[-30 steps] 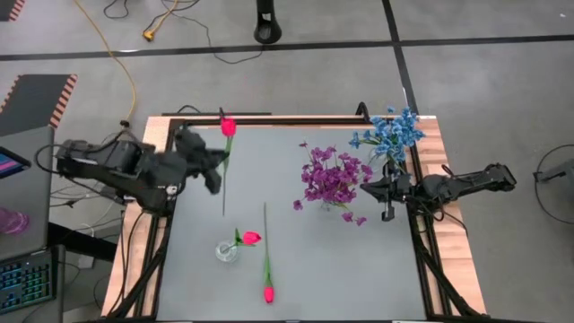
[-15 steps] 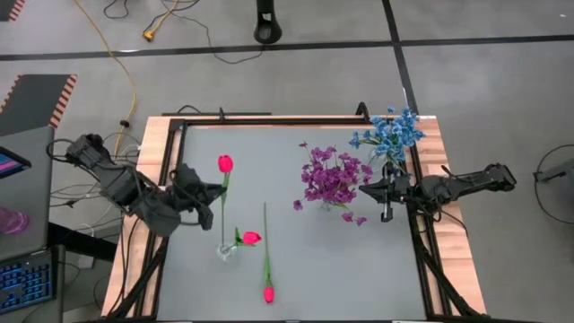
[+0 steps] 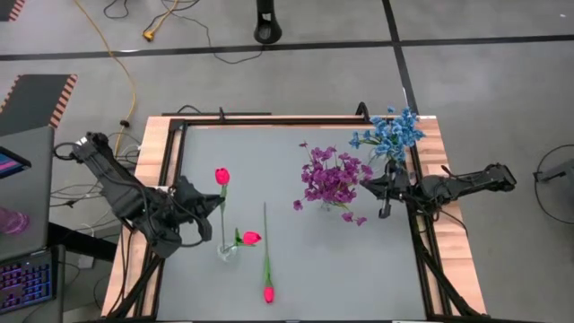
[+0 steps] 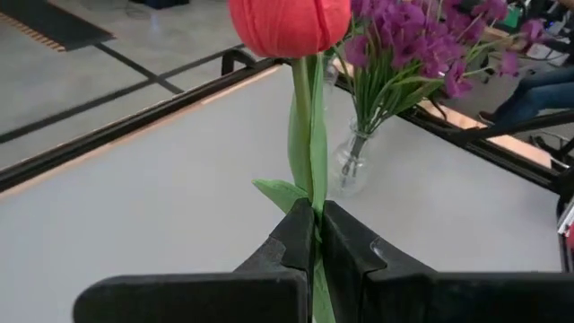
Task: Sort flowers into vase by color
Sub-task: Put the top pink tulip into the bottom transparent vase
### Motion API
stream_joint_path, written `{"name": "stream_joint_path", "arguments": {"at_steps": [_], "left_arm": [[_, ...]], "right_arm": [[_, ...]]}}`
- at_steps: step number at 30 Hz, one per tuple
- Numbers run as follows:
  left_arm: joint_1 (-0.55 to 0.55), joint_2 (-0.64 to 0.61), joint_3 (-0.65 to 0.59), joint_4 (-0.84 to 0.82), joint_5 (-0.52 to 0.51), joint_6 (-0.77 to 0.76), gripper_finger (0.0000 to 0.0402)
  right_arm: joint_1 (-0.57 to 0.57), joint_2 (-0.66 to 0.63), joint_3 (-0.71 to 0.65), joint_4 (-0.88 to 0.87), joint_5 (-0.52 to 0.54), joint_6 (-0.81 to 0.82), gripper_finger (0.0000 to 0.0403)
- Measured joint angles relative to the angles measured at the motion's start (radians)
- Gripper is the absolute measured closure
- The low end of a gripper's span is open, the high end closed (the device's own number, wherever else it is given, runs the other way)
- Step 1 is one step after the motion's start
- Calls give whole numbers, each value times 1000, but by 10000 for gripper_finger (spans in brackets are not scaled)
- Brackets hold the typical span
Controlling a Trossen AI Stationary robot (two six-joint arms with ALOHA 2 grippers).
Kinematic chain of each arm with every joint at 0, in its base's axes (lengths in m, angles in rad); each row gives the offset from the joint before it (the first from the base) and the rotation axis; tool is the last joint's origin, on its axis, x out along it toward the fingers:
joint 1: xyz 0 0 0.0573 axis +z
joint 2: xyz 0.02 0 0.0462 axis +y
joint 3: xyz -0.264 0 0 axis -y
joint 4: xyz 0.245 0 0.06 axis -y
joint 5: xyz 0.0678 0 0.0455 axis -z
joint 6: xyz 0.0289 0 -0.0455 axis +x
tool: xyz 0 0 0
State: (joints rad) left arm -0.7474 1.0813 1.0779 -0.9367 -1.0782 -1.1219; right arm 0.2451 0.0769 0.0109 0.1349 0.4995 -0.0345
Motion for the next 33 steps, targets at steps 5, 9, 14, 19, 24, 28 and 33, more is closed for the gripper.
{"name": "stream_joint_path", "arguments": {"at_steps": [5, 9, 14, 19, 24, 28, 33], "left_arm": [[-1, 0, -20, 20, 86, 11, 401], [-1, 0, -21, 23, 136, 74, 401], [0, 0, -21, 23, 140, 114, 390], [0, 0, -21, 23, 140, 127, 366], [0, 0, -21, 23, 140, 127, 333], [0, -1, -21, 22, 141, 142, 305], [0, -4, -21, 22, 195, 191, 282]], "right_arm": [[0, 0, 0, 1, 29, 0, 375], [0, 0, 0, 2, 29, 0, 375], [0, 0, 0, 10, 28, 0, 375], [0, 0, 0, 10, 27, 0, 375], [0, 0, 0, 9, 26, 0, 375], [0, 0, 0, 8, 26, 0, 375], [0, 0, 0, 8, 26, 0, 375]]}}
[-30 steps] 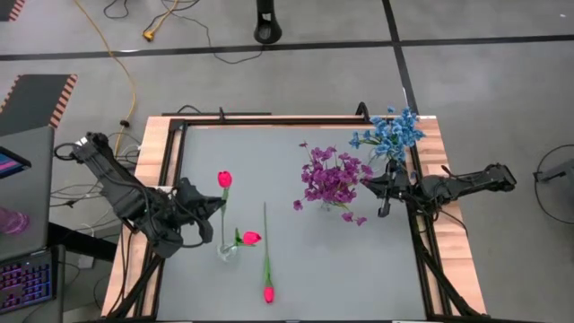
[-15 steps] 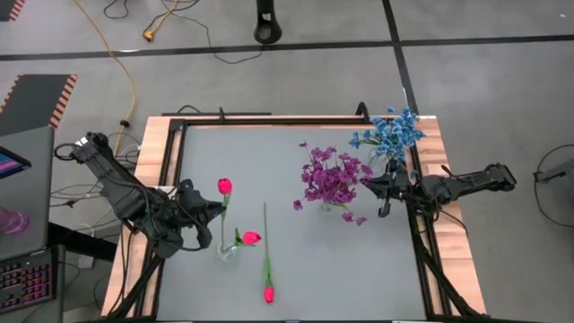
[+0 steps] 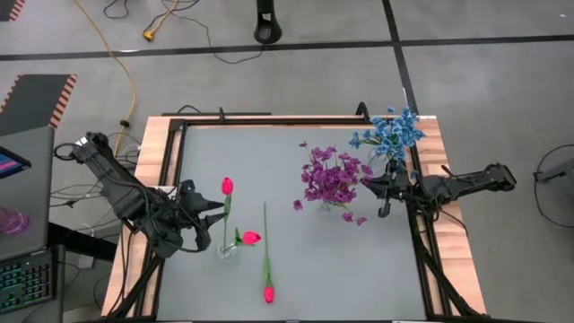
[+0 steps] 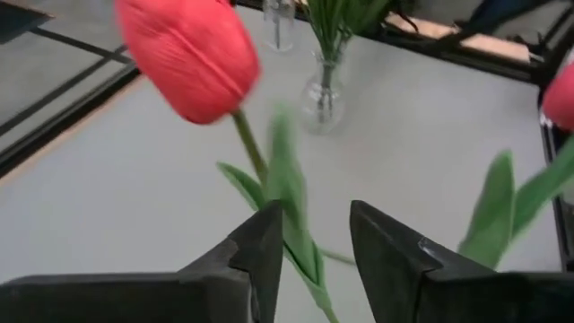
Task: Sort flowers into vase by color
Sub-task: Put the top pink tulip into the bottom transparent vase, then put the pink tulip into the bottom transparent vase
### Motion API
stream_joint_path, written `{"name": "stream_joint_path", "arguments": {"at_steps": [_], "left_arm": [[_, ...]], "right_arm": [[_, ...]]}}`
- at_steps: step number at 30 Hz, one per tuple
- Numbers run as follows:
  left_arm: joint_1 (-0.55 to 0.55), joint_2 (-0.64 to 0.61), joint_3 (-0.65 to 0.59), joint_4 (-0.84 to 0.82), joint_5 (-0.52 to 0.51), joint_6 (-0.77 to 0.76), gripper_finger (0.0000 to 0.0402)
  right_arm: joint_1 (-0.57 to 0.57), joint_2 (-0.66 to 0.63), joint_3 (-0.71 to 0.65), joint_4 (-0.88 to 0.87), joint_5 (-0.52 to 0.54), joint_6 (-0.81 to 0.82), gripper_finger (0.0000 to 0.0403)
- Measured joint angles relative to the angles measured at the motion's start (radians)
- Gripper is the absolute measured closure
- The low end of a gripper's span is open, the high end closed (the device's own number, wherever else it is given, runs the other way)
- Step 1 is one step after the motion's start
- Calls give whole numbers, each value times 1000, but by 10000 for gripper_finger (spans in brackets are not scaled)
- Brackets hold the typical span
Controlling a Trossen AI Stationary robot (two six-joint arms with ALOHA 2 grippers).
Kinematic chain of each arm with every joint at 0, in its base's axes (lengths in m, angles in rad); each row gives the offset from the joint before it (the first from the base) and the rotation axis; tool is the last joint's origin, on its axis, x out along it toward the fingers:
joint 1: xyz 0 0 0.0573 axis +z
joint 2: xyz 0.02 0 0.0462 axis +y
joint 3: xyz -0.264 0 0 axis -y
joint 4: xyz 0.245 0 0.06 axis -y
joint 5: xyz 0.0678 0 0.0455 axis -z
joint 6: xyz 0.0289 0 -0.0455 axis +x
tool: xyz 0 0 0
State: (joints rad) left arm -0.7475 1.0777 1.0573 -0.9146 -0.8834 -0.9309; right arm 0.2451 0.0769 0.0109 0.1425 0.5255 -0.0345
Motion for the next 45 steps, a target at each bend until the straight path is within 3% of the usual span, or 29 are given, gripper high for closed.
{"name": "stream_joint_path", "arguments": {"at_steps": [8, 16, 22, 34, 45], "left_arm": [[0, -1, 26, -2, 89, -15, 278], [0, -1, 77, -6, 93, 10, 278], [0, -1, 89, -7, 92, 9, 278], [0, -1, 90, -7, 78, 11, 278], [15, -35, 91, -7, 58, 29, 278]], "right_arm": [[-4, 0, 0, 0, 33, 0, 375], [-72, 0, 0, 0, 37, 0, 375], [-105, 0, 0, 1, -76, -19, 375], [-201, 0, 0, 6, -180, -45, 374], [-209, 0, 0, -42, -185, -45, 374]]}}
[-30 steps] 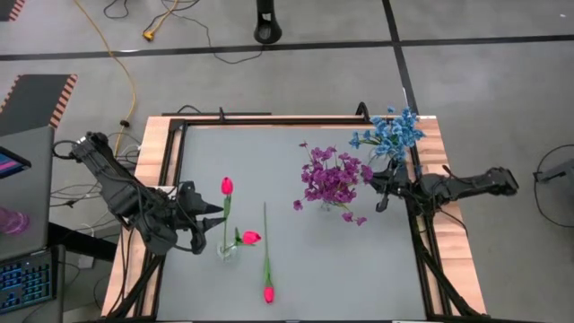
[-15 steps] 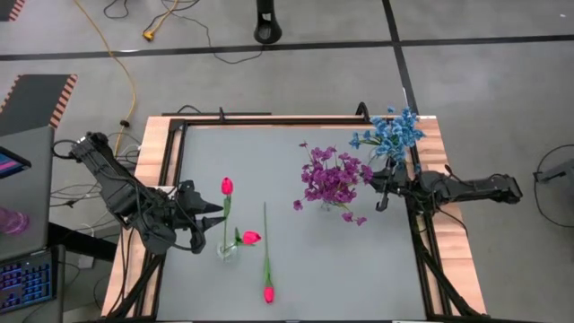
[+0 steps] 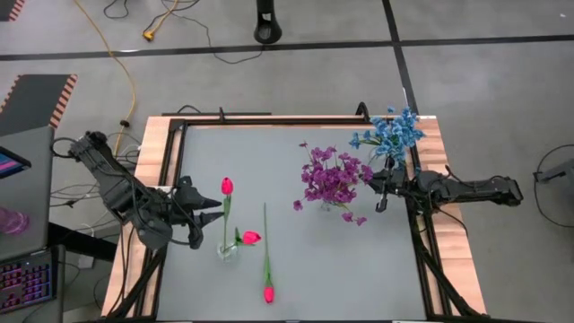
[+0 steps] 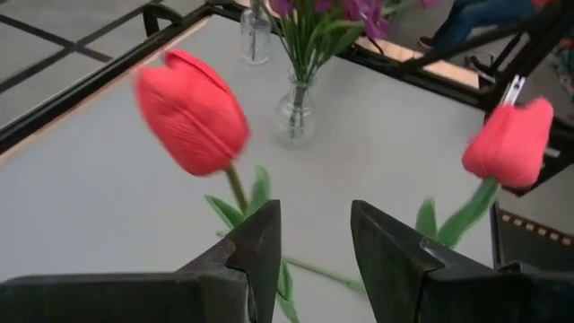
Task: Sort flowers into vase by color
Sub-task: Put the pink tulip into the bottom transparent vase
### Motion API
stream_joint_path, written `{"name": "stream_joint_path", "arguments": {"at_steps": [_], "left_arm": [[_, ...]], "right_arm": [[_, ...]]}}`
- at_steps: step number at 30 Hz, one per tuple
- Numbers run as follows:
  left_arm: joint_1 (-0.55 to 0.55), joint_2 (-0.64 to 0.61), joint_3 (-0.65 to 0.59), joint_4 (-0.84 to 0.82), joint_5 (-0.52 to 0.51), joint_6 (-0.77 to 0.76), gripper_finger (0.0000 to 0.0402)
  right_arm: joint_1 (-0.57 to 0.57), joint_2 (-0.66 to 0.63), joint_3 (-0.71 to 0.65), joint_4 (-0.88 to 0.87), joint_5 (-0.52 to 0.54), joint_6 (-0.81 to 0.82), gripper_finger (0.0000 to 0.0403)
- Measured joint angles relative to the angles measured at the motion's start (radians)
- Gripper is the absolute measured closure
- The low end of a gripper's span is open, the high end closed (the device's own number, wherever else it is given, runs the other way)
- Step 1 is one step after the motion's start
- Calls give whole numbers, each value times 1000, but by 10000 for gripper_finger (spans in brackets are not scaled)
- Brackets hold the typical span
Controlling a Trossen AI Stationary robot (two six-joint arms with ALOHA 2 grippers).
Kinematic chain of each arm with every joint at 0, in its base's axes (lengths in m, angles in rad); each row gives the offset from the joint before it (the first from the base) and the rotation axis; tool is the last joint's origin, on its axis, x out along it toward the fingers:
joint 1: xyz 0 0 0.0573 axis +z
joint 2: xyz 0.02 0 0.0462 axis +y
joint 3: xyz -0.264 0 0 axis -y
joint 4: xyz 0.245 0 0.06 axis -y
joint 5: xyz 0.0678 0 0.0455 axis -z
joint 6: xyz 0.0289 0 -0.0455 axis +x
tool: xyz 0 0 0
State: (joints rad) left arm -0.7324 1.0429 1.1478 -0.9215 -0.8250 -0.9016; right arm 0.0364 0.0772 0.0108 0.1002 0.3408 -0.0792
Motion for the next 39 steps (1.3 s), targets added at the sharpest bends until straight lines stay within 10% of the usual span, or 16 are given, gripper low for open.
{"name": "stream_joint_path", "arguments": {"at_steps": [21, 39], "left_arm": [[241, -186, 0, 0, 30, 45, 278], [699, -117, 0, 123, 625, 480, 278]], "right_arm": [[-71, 0, 0, 8, 6, 2, 373], [-91, 0, 0, 5, 5, 48, 370]]}}
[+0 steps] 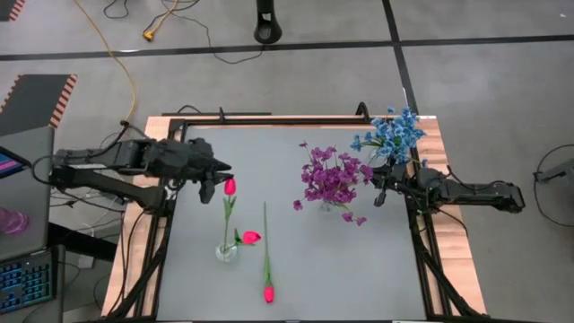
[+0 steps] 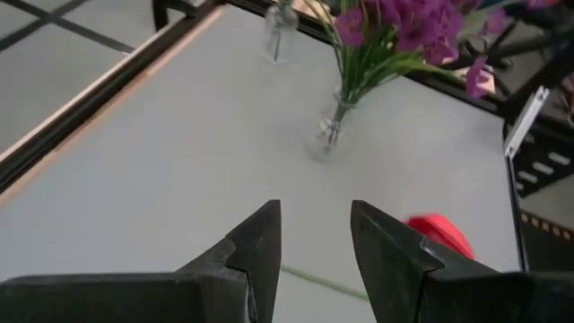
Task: Sort flowers into vase by color
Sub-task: Put the pink tulip into the bottom transparent vase
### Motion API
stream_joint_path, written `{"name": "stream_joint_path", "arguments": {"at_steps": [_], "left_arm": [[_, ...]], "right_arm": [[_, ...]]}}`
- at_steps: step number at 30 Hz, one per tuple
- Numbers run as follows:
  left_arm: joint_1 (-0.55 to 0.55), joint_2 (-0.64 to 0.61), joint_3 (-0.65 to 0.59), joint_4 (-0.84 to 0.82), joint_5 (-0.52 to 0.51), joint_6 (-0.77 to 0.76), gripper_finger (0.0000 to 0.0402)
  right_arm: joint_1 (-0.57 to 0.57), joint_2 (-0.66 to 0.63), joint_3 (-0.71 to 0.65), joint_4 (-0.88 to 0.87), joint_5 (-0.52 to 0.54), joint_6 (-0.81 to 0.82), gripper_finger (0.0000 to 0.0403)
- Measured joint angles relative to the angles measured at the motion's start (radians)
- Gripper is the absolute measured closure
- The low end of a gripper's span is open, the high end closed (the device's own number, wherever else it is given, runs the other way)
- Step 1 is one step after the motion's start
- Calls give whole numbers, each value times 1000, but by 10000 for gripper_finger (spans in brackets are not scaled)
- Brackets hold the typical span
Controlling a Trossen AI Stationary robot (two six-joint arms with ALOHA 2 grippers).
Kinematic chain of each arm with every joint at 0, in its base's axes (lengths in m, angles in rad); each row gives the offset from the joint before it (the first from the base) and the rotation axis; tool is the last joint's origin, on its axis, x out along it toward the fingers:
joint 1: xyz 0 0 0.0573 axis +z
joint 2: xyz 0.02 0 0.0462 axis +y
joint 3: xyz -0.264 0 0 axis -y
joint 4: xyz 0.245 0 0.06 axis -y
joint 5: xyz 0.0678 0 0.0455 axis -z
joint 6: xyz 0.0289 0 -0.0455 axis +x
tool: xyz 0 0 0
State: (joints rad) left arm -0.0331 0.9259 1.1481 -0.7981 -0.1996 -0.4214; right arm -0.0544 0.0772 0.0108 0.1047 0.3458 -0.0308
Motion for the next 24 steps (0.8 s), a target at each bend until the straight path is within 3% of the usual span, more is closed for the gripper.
{"name": "stream_joint_path", "arguments": {"at_steps": [5, 15, 24], "left_arm": [[96, 35, 0, 23, 116, 91, 278], [233, 58, 0, 103, 252, 212, 278], [383, 117, 0, 154, 472, 325, 278]], "right_arm": [[0, 0, 0, 0, 0, 4, 369], [0, 0, 0, -1, 0, 4, 369], [0, 0, 0, -10, -1, 5, 369]]}}
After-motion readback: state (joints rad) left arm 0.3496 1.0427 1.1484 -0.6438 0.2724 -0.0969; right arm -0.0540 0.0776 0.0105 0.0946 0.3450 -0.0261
